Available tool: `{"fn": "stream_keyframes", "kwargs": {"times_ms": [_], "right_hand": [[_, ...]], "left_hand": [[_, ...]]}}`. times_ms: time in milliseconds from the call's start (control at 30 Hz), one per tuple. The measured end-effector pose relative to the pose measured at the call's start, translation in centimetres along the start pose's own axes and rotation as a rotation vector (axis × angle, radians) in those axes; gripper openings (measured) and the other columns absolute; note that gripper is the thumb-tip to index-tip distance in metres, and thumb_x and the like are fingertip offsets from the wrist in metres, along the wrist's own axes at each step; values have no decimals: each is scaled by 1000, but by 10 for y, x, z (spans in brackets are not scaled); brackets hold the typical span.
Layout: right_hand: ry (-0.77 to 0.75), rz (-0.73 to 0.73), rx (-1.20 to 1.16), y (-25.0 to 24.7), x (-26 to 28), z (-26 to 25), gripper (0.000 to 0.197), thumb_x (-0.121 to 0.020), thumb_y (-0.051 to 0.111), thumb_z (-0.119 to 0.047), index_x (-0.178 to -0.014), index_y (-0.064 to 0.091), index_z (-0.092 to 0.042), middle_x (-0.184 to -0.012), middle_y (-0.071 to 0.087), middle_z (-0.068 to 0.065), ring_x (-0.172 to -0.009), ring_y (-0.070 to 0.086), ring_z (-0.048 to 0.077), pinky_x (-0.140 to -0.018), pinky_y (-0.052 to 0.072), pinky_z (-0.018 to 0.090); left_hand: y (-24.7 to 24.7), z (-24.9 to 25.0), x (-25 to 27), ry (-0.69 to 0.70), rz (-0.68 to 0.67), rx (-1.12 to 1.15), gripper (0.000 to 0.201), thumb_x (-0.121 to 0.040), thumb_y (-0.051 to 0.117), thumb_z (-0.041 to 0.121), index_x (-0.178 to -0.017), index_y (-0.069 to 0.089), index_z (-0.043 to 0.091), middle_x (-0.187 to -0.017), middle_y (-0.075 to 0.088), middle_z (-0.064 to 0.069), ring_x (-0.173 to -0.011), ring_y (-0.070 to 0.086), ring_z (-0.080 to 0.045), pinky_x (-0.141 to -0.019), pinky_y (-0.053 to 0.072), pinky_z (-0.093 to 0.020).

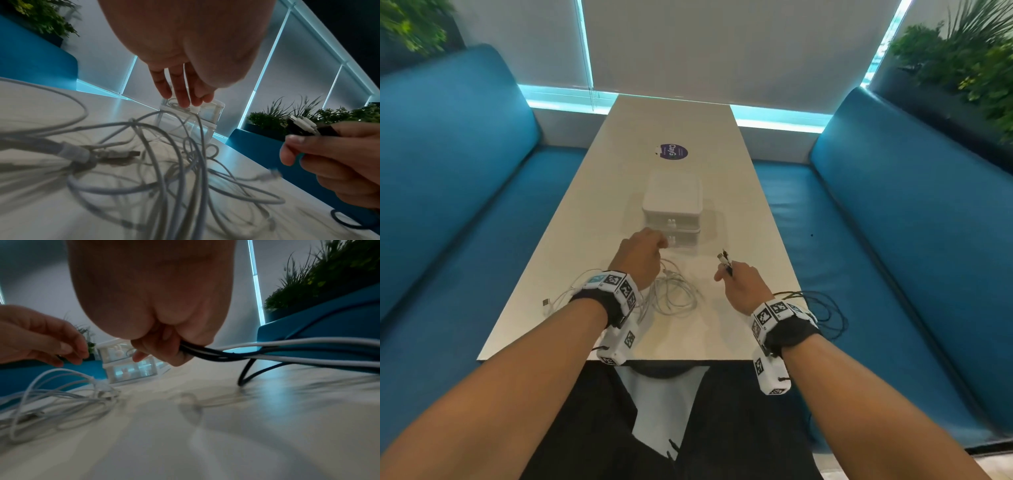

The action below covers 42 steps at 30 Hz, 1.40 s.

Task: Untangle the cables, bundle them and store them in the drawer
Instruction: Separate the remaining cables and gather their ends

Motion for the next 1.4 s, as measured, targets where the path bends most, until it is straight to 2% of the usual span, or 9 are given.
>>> {"fn": "stream_keyframes", "kwargs": {"times_ms": [100,300,433,600,900,1100,1200,1300,1400], "right_hand": [[-32,-36,-31,11,-5,-19,32,-104,40,-23,-101,71,-13,-119,66,6,-103,62,25,-80,40,26],[24,-10,-16,25,-7,-21,28,-98,43,-25,-95,64,-7,-96,68,14,-94,62,34,-80,49,38],[15,13,-11,27,-6,-17,29,-102,39,-19,-112,65,-9,-114,67,13,-107,60,33,-91,47,38],[-18,57,7,30,-4,-14,26,-102,39,-31,-108,58,-14,-95,69,12,-85,66,34,-77,54,46],[36,-11,-68,30,3,-3,29,-102,41,-35,-110,53,-9,-98,63,12,-88,59,30,-71,40,35],[49,-116,-80,39,3,9,32,-104,36,-29,-118,54,-8,-111,63,14,-96,58,28,-77,40,33],[15,-46,-117,36,3,10,35,-105,36,-31,-108,64,-9,-99,66,8,-93,61,27,-77,40,31],[0,61,-173,28,1,8,38,-105,36,-35,-97,64,-10,-86,65,3,-82,63,25,-74,47,33],[-28,96,-183,23,-1,4,40,-105,36,-36,-100,65,-9,-91,68,2,-82,60,20,-76,42,30]], "left_hand": [[3,-1,7,-21,-21,-81,17,-100,45,21,-108,60,20,-114,59,-2,-103,56,-27,-92,37,-41],[18,8,23,48,-147,-230,29,-92,54,45,-113,60,26,-119,54,1,-116,46,-23,-100,32,-43],[24,26,26,162,-125,-353,32,-92,55,39,-121,59,27,-128,52,5,-125,40,-21,-105,26,-42],[44,56,23,309,-229,-487,37,-99,50,31,-135,55,26,-136,52,4,-127,43,-20,-103,29,-42],[62,58,23,282,-300,-539,20,-96,54,27,-107,69,34,-114,63,6,-107,52,-22,-91,30,-44],[62,48,19,172,-267,-371,22,-99,48,21,-107,66,31,-104,68,6,-110,52,-21,-96,24,-43],[60,48,16,147,-234,-275,19,-101,40,24,-105,58,29,-93,69,8,-102,55,-18,-97,20,-40],[62,51,14,170,-210,-264,24,-95,44,9,-106,49,30,-85,65,13,-94,58,-17,-98,20,-38],[64,56,13,176,-192,-270,14,-103,41,21,-109,49,30,-94,64,11,-100,55,-20,-98,24,-40]]}}
Point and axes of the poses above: each hand's wrist, its own x-axis away from the middle knuckle, its own y-axis out of the palm, z = x × y, the point moved 5 cm from there along -x, towards the middle knuckle
